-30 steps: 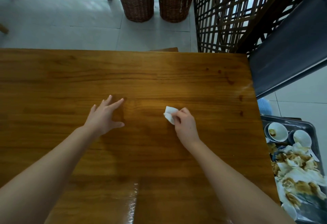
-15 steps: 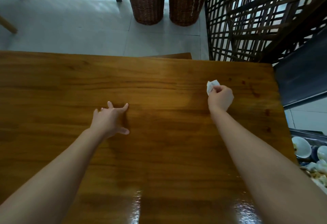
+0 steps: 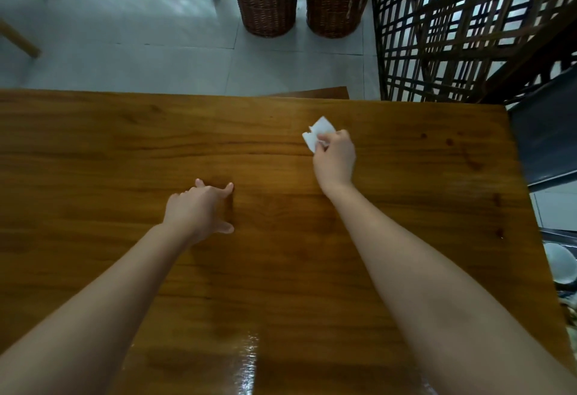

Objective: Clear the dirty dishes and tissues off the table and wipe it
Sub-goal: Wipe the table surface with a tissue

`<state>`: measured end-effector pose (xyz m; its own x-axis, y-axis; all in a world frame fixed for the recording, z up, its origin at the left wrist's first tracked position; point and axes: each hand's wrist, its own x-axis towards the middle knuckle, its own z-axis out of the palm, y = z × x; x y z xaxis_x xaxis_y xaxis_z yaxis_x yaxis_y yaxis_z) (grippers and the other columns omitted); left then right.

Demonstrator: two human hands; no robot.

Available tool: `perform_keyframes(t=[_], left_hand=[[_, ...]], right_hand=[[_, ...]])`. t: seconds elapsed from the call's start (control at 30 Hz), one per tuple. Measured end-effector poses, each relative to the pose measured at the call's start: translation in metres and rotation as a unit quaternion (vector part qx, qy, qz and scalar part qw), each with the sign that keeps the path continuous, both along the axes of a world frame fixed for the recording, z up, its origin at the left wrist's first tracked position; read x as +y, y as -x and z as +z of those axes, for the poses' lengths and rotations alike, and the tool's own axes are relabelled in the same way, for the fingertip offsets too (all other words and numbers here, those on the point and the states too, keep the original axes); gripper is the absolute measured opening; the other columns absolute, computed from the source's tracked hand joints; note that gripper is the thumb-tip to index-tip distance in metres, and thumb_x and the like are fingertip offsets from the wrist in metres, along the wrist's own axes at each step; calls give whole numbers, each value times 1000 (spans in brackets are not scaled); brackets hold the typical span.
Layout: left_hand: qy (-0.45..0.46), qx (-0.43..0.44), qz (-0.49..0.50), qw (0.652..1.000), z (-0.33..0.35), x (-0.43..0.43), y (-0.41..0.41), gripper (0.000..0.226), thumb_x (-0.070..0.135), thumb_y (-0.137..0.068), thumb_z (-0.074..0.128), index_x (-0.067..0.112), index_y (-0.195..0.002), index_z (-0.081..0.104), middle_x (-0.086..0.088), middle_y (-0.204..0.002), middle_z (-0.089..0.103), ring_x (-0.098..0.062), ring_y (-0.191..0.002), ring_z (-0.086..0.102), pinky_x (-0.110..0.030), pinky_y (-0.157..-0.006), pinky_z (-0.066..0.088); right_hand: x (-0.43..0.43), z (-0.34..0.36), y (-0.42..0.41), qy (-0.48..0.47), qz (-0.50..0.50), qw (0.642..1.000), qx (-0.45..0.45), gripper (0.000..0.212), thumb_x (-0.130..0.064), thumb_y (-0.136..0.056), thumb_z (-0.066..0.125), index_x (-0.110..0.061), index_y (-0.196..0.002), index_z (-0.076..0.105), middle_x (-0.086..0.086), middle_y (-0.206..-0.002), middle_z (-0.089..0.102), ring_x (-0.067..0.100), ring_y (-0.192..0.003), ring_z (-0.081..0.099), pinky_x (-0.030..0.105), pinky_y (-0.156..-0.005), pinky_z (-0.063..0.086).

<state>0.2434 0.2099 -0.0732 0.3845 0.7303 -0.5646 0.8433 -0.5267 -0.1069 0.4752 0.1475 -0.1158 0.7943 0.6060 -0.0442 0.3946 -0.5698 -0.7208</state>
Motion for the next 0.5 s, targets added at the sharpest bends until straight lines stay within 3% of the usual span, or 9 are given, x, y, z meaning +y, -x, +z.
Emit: perform_keyframes(t=[0.07, 0.13, 0.27, 0.33, 0.43, 0.5], left_hand=[[-40, -41, 9, 998, 4, 4, -2, 87, 55, -75, 73, 42, -148, 27, -13, -153, 34, -27, -123, 55, -43, -92, 53], [-74, -62, -2, 995, 4, 9, -9, 84, 61, -76, 69, 43, -147, 29, -12, -155, 31, -28, -124, 55, -43, -92, 53], [-6, -9, -20, 1000, -8, 12, -27, 100, 68, -72, 66, 50, -149, 5, -19, -160, 7, -42, -137, 35, -50, -109, 34], [5, -2, -13, 1000, -12, 13, -30, 103, 67, -70, 68, 51, -148, 3, -20, -160, 4, -44, -139, 31, -52, -111, 30], [5, -6, -10, 1000, -14, 16, -31, 107, 66, -66, 73, 50, -149, 6, -22, -158, 7, -45, -137, 33, -52, -110, 32], [5, -11, -8, 1000, -13, 16, -34, 109, 63, -65, 75, 47, -150, 8, -25, -157, 8, -45, -136, 35, -51, -110, 33]], right_hand=[[13, -1, 13, 6, 44, 999, -2, 26, -10, -95, 54, -8, -118, 64, 4, -122, 54, 6, -93, 49, 11, -76, 38], [23, -3, 27, 5, 90, 996, -4, 26, -9, -95, 53, -6, -118, 64, 5, -122, 54, 8, -92, 51, 15, -80, 40], [34, -5, 44, 1, 184, 983, -21, 27, 0, -92, 55, -4, -117, 65, 5, -115, 55, 17, -102, 57, 24, -92, 47], [35, -2, 26, 2, 190, 982, -23, 22, 0, -93, 53, -5, -108, 68, 3, -107, 52, 12, -93, 54, 20, -86, 47], [33, 5, -29, -10, 36, 999, 5, 20, -6, -94, 52, -6, -110, 65, 1, -109, 50, 10, -98, 54, 12, -72, 41], [29, 8, -66, -18, -102, 994, 25, 22, -9, -93, 55, -7, -113, 64, 6, -122, 54, 17, -113, 55, 13, -80, 43]])
